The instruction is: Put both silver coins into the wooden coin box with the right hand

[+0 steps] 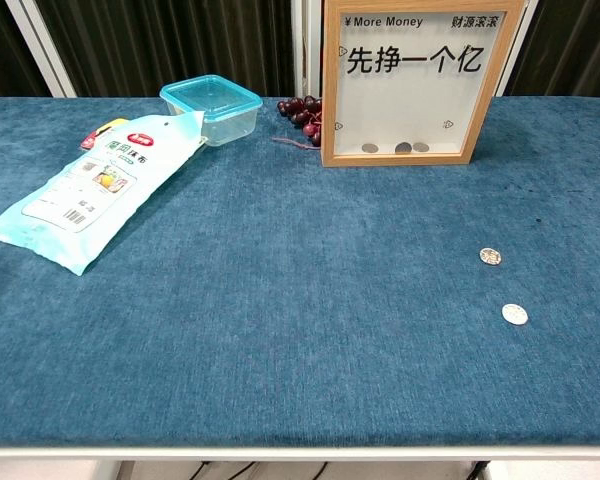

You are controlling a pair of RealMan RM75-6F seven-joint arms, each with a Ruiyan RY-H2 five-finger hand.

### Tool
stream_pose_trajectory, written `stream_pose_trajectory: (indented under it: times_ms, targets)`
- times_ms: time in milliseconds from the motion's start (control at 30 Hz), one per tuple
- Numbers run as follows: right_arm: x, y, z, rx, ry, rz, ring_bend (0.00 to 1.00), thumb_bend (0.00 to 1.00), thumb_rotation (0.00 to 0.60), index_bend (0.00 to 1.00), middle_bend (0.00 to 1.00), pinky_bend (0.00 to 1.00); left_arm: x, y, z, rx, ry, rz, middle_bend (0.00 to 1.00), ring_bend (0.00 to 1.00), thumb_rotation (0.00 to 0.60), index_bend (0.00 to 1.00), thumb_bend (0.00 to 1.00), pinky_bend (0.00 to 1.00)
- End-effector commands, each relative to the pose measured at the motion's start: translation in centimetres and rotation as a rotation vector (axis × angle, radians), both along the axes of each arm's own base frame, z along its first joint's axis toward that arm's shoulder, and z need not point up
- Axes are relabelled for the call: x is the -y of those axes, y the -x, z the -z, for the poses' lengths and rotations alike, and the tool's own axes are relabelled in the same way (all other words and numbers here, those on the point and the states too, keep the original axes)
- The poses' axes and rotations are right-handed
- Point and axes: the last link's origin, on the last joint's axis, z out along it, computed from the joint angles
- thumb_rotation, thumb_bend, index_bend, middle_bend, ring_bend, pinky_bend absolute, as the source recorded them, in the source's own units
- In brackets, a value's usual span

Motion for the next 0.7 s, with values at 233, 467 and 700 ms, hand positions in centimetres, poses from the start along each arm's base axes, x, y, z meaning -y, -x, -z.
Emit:
stream_pose_trajectory:
  times_ms: [233, 467, 700]
  targets:
    - [-0.2, -0.2, 0.0, 0.001, -0.004, -0.015, 0.00, 0.32, 0.600, 0.00, 0.00, 0.00, 0.3, 0.0, 0.1, -0.001, 0.001, 0.002, 0.00, 0.00, 0.600, 0.00, 0.03, 0.00]
    - [-0.5, -1.1, 1.1, 0.000, -0.069, -0.064, 0.00, 0.32, 0.600, 0.00, 0.00, 0.00, 0.5, -0.2, 0.1, -0.008, 0.001, -0.001, 0.00, 0.00, 0.600, 0.00, 0.03, 0.00]
    - [-0.4, -3.1, 3.3, -0.003, -0.171, -0.150, 0.00, 0.32, 0.600, 0.00, 0.00, 0.00, 0.4, -0.2, 0.3, -0.006, -0.001, -0.002, 0.00, 0.00, 0.600, 0.00, 0.03, 0.00]
